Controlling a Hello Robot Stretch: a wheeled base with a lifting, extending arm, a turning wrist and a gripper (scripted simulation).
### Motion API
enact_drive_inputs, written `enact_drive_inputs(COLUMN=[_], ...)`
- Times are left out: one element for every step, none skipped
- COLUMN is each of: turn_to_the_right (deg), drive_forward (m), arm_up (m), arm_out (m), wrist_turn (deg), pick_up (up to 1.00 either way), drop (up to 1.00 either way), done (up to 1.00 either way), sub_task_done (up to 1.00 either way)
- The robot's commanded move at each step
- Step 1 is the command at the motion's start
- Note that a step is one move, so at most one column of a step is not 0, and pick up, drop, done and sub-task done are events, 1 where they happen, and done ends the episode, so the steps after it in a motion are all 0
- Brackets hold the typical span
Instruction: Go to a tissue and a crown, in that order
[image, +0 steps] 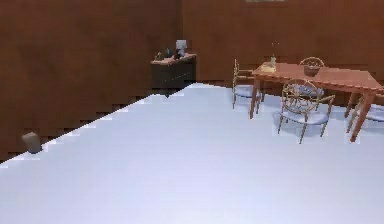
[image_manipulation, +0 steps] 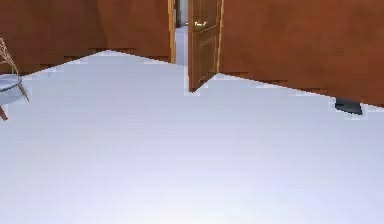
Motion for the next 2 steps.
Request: enact_drive_inputs(turn_to_the_right=[0.0, -3.0], drive_forward=[1.00, 0.00], arm_up=[0.00, 0.00], arm_out=[0.00, 0.00], wrist_turn=[0.0, 0.0], pick_up=[0.00, 0.00], drop=[0.00, 0.00], done=[0.00, 0.00], sub_task_done=[0.00, 0.00])
